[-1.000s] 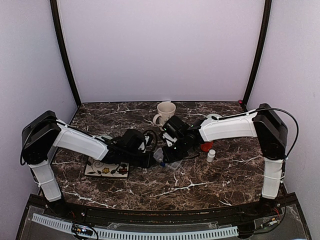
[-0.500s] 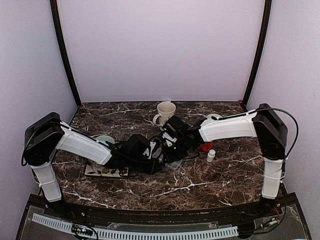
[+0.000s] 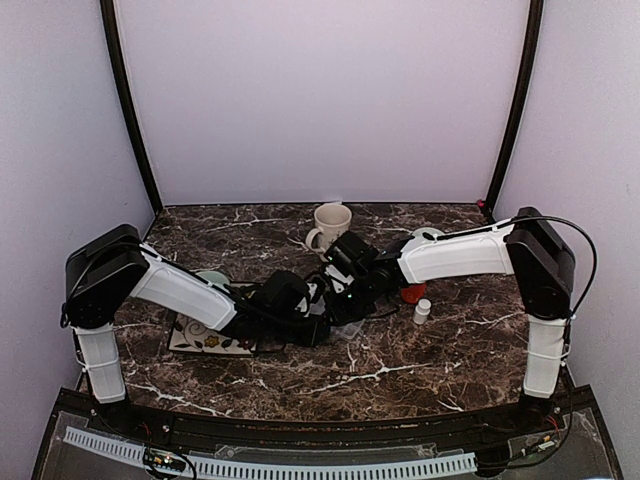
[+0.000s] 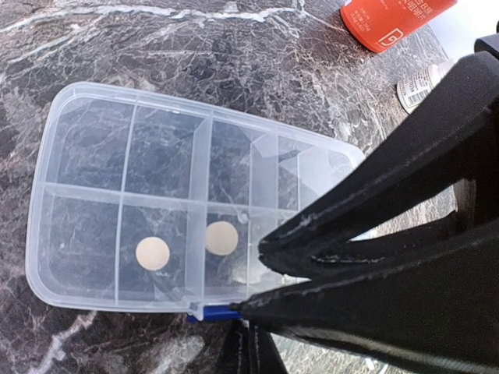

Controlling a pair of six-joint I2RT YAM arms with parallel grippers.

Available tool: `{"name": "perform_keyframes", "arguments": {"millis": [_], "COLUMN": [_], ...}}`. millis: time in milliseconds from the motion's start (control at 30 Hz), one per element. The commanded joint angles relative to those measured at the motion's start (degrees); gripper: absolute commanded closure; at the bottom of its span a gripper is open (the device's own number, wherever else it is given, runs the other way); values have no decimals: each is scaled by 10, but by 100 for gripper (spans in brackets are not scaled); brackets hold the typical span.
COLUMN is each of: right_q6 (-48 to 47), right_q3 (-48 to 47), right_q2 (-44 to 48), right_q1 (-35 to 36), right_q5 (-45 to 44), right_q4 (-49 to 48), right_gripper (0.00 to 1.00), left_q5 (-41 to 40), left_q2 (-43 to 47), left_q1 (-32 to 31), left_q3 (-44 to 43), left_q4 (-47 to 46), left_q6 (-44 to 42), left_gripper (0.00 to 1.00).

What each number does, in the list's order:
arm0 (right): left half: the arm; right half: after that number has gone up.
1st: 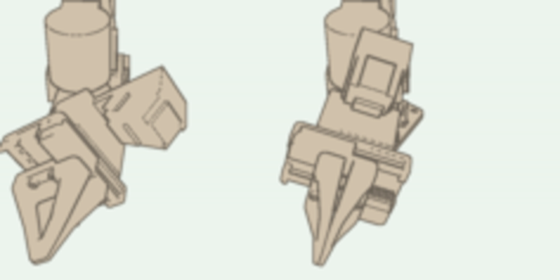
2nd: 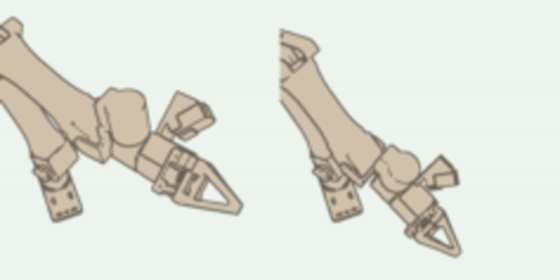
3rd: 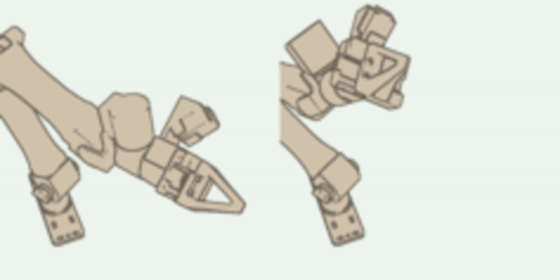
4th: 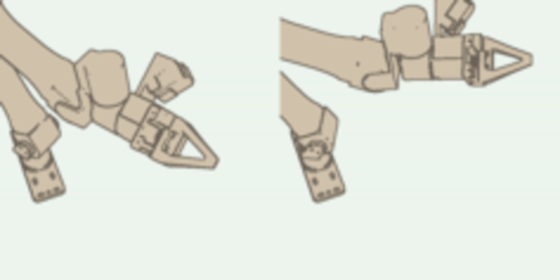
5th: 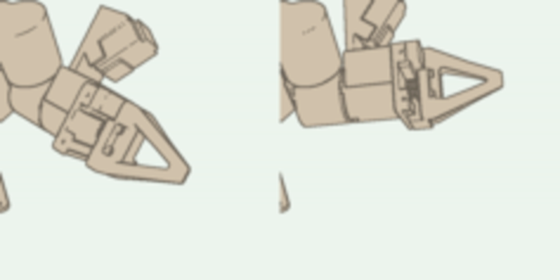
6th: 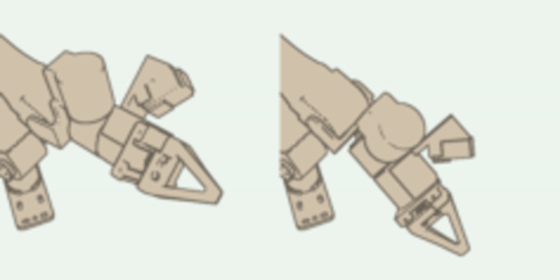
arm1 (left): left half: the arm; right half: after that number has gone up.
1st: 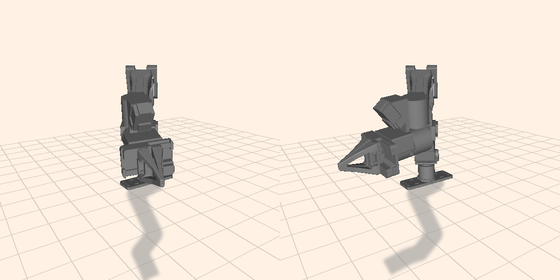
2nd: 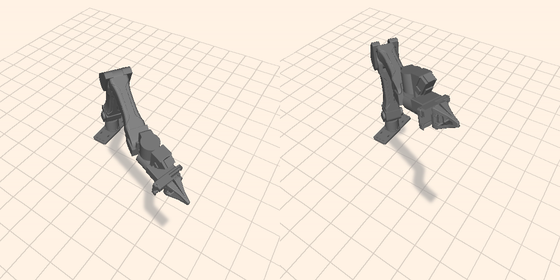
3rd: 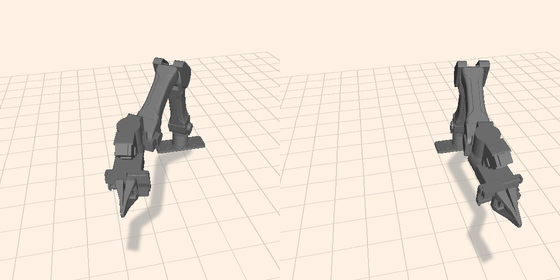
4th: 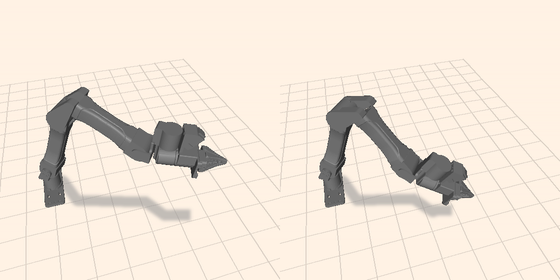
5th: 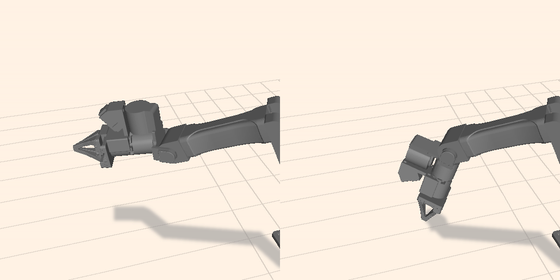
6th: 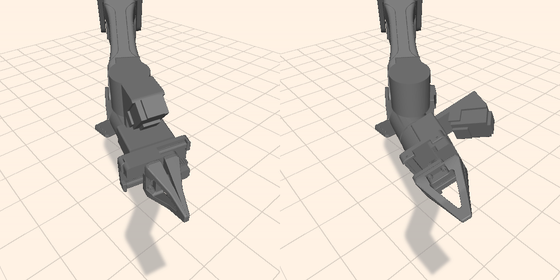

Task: Sort the pills into containers
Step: Close the lid of the pill container.

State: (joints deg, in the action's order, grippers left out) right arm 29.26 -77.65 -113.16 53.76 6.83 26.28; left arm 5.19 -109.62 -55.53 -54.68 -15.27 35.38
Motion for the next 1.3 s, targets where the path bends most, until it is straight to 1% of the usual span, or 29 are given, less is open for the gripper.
{"name": "perform_keyframes", "arguments": {"millis": [0,167,600,933,1067,1267], "right_q6": [3,5,5,7,8,6], "right_q3": [2,0,-7,3,2,-3], "right_q2": [-7,5,23,52,55,30], "right_q1": [6,2,-12,-26,-36,-61], "right_q5": [-1,-16,-34,-58,-73,-82], "right_q4": [22,20,13,-7,-6,-9], "right_gripper": [84,81,78,74,75,82], "left_q5": [-26,-34,-39,-39,-39,-41], "left_q2": [-5,-6,-13,-14,-14,-11], "left_q1": [0,0,3,5,5,5], "left_q3": [-13,-11,-20,-20,-20,-18], "left_q4": [11,18,31,35,35,35], "left_q6": [3,3,-2,-3,-3,-2], "left_gripper": [100,100,100,100,100,100]}}
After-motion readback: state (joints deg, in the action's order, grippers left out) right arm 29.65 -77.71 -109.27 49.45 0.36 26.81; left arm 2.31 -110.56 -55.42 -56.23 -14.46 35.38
